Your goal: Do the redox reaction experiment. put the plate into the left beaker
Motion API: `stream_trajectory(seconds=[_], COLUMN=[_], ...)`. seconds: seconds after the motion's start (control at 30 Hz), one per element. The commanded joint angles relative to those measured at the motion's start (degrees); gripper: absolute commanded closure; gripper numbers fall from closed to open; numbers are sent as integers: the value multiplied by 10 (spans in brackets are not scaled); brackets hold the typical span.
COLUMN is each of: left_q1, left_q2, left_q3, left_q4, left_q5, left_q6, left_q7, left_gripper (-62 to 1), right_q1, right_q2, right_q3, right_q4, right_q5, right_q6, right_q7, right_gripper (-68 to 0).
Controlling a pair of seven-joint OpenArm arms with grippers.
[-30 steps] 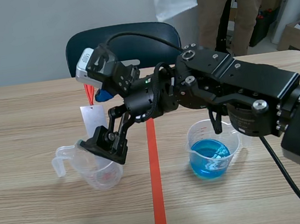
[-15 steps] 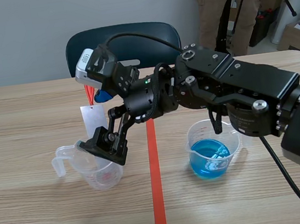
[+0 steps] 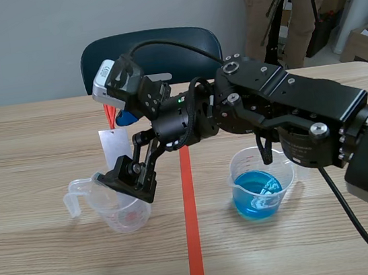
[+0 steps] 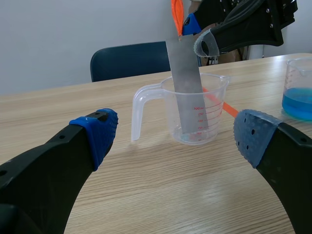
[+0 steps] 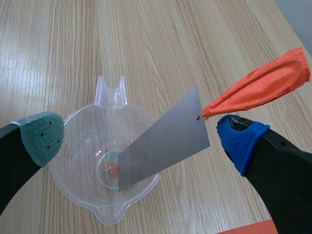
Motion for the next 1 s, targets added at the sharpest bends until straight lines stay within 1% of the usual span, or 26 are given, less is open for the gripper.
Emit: stream_trajectory(seconds=[0.0, 0.97], left_q1=[2, 2], left_q2=[-1, -1], left_q3=[1, 1], left_q4=[12, 12], left_q5=[-3, -3], left_q6=[-2, -2], left_q7=[-8, -8], left_gripper=[-508, -508], right_q1=[16, 16], right_q2=[-3, -3], right_q3=[7, 7], right_q4=[10, 10], right_q5=[8, 8], right_q6=[0, 0], right_q7=[7, 13], right_gripper=[-679, -679])
